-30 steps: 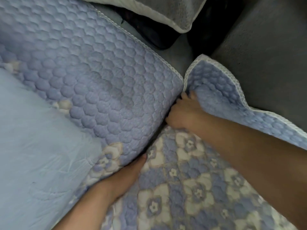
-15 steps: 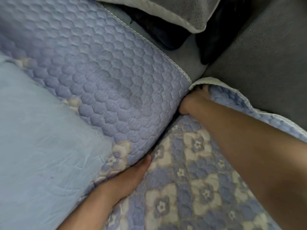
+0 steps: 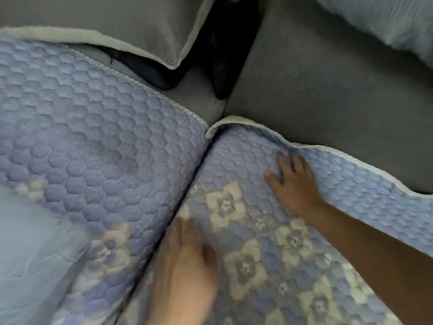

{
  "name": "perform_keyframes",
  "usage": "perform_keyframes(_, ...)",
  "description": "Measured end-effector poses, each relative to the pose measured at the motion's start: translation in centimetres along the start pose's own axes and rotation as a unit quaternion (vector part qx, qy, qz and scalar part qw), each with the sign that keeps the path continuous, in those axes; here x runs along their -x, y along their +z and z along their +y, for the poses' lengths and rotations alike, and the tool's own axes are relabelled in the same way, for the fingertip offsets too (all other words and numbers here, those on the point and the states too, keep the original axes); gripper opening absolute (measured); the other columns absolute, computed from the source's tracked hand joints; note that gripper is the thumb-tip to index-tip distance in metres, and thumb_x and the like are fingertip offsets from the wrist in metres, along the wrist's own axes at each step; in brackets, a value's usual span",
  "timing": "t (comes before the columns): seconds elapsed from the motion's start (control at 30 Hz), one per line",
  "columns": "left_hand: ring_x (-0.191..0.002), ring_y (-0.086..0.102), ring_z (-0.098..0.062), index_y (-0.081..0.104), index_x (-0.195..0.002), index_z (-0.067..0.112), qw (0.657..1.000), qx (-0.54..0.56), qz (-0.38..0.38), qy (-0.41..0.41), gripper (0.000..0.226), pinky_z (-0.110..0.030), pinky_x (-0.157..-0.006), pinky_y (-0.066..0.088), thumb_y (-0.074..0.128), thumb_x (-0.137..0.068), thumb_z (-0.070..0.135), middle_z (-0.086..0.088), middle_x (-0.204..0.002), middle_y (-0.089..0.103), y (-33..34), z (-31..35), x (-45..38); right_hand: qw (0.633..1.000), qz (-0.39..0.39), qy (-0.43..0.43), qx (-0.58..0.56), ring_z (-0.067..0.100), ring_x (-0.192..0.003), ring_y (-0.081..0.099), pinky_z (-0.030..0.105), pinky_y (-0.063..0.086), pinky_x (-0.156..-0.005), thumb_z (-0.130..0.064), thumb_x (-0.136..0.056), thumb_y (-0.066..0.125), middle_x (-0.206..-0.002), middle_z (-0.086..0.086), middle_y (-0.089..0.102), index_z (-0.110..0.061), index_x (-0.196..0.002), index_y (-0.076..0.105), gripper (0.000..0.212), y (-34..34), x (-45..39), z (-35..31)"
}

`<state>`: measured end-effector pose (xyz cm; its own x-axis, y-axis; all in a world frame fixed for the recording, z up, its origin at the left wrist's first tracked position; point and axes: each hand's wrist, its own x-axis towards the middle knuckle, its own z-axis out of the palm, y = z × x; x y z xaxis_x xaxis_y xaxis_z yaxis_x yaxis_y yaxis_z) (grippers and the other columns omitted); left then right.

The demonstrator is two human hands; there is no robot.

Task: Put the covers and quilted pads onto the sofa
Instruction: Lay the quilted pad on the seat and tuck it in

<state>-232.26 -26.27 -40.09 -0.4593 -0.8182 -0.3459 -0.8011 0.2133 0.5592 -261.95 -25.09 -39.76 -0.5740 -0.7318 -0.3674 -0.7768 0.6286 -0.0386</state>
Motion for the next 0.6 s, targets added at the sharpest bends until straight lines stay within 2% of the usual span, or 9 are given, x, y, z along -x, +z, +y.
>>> perform_keyframes(0.07,-0.131,0.052,-0.036,0.055,-0.137,0.001,0.991,0.027,0.061,0.117,0.065,-0.047,-0.112,0.043,0.033,-0.087,0.036,-0.020,-0.139,0.056,0.7,4.0,-3.9,0.999,0.011,0.037,-0.026,0.028,-0.152,0.008,0.048,0.008,-0.124,-0.060,-0.099,0.029,-0.166,0.006,0.012,-0.028,-0.159,0.013,0.070,-0.4,-1.6,1.7)
perform_keyframes(0.1,-0.136,0.046,-0.036,0.050,-0.142,0.001,0.987,0.020,0.057,0.146,0.066,-0.048,-0.114,0.039,0.031,-0.089,0.036,-0.019,-0.144,0.051,0.5,5.4,-7.2,0.998,0.019,0.045,-0.029,0.029,-0.151,0.012,0.049,0.011,-0.123,-0.060,-0.099,0.029,-0.164,0.006,0.017,-0.027,-0.158,0.017,0.069,-0.5,-2.2,2.2)
perform_keyframes(0.17,-0.149,0.026,-0.034,0.030,-0.155,0.007,0.982,-0.052,0.008,0.180,0.072,-0.046,-0.122,0.024,0.026,-0.095,0.045,-0.014,-0.161,0.030,0.2,6.4,-14.3,0.998,0.038,0.052,-0.022,0.032,-0.147,0.021,0.048,0.017,-0.120,-0.060,-0.099,0.031,-0.158,0.010,0.029,-0.025,-0.154,0.029,0.065,-0.1,-3.0,2.9)
perform_keyframes(0.23,-0.154,0.008,-0.026,0.009,-0.161,0.016,0.965,-0.137,-0.053,0.215,0.074,-0.038,-0.125,0.008,0.030,-0.101,0.054,-0.006,-0.168,0.008,0.2,6.3,-20.0,0.996,0.084,0.043,0.002,0.033,-0.141,0.033,0.047,0.025,-0.116,-0.058,-0.099,0.030,-0.149,0.014,0.043,-0.018,-0.146,0.041,0.062,0.8,-3.1,2.8)
perform_keyframes(0.3,-0.154,0.007,-0.025,0.007,-0.161,0.020,0.946,-0.180,-0.074,0.260,0.078,-0.037,-0.124,0.004,0.034,-0.099,0.059,-0.003,-0.168,0.008,0.6,7.1,-22.8,0.992,0.116,0.042,0.007,0.033,-0.135,0.040,0.046,0.028,-0.114,-0.058,-0.097,0.026,-0.142,0.015,0.051,-0.014,-0.139,0.049,0.065,1.6,-3.4,3.0)
perform_keyframes(0.4,-0.152,0.014,-0.025,0.016,-0.160,0.023,0.944,-0.194,-0.058,0.259,0.080,-0.041,-0.125,0.012,0.036,-0.093,0.064,-0.001,-0.166,0.018,1.4,8.2,-24.0,0.992,0.121,0.040,-0.002,0.031,-0.136,0.040,0.046,0.024,-0.116,-0.058,-0.098,0.028,-0.142,0.013,0.052,-0.015,-0.141,0.049,0.064,2.1,-3.9,3.4)
perform_keyframes(0.5,-0.144,0.030,-0.028,0.036,-0.151,0.016,0.957,-0.173,-0.054,0.225,0.073,-0.041,-0.119,0.024,0.032,-0.092,0.059,-0.008,-0.156,0.036,1.3,9.4,-24.6,0.989,0.145,0.033,0.001,0.030,-0.134,0.040,0.045,0.025,-0.117,-0.059,-0.097,0.025,-0.141,0.012,0.052,-0.015,-0.140,0.049,0.066,2.5,-4.1,3.6)
perform_keyframes(0.6,-0.134,0.040,-0.034,0.040,-0.140,0.016,0.945,-0.256,-0.087,0.186,0.063,-0.046,-0.111,0.037,0.015,-0.095,0.051,-0.015,-0.147,0.043,1.6,11.7,-25.7,0.990,0.134,0.038,-0.021,0.030,-0.130,0.042,0.044,0.028,-0.114,-0.058,-0.097,0.023,-0.137,0.012,0.053,-0.015,-0.137,0.051,0.065,2.5,-4.4,3.6)
